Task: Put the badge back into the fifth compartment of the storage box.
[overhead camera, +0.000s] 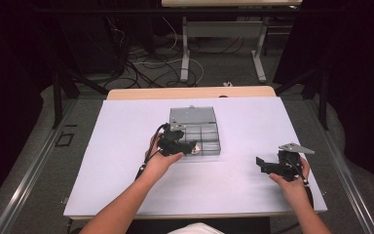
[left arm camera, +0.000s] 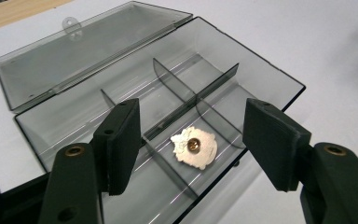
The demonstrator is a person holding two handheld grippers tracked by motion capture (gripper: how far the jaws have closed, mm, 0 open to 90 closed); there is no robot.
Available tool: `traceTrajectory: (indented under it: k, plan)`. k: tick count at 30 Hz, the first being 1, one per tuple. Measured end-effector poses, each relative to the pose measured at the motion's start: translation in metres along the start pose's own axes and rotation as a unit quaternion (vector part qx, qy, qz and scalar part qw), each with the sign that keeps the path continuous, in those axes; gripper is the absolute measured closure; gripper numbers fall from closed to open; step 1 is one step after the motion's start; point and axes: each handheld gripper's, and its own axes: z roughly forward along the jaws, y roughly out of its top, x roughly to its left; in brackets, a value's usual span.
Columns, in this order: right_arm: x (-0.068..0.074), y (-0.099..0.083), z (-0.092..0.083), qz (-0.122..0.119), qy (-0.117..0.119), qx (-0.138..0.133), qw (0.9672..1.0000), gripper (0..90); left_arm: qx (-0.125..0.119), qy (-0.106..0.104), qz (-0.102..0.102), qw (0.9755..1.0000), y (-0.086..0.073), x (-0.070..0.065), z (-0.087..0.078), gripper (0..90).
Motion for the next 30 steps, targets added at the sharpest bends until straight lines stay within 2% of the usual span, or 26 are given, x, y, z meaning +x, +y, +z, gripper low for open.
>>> traceTrajectory:
  k: [5, 10, 14, 23, 27, 30]
  plan:
    - [0.000, 0.000, 0.000, 0.002, 0.000, 0.001, 1.0000, 2.7, 0.003, 0.008, 0.000, 1.0000, -0.005, 0.008, -0.009, 35.8]
    - [0.000, 0.000, 0.000, 0.002, 0.000, 0.000, 1.0000, 2.7, 0.001, 0.004, -0.015, 0.9999, -0.012, 0.018, -0.018, 35.5]
    - [0.001, 0.000, 0.001, 0.002, -0.003, -0.002, 1.0000, 2.7, 0.006, 0.012, -0.022, 0.9997, -0.018, 0.025, -0.026, 35.0]
    - [0.002, -0.001, 0.001, 0.007, -0.007, -0.004, 0.9999, 2.7, 0.007, 0.024, -0.053, 0.9983, -0.035, 0.046, -0.044, 25.2]
    - [0.001, -0.001, 0.001, 0.004, -0.006, -0.003, 1.0000, 2.7, 0.006, 0.027, -0.069, 0.9972, -0.042, 0.053, -0.051, 19.4]
    - [0.000, -0.001, 0.000, -0.003, -0.001, 0.001, 1.0000, 2.7, 0.002, 0.037, -0.082, 0.9960, -0.047, 0.058, -0.058, 15.6]
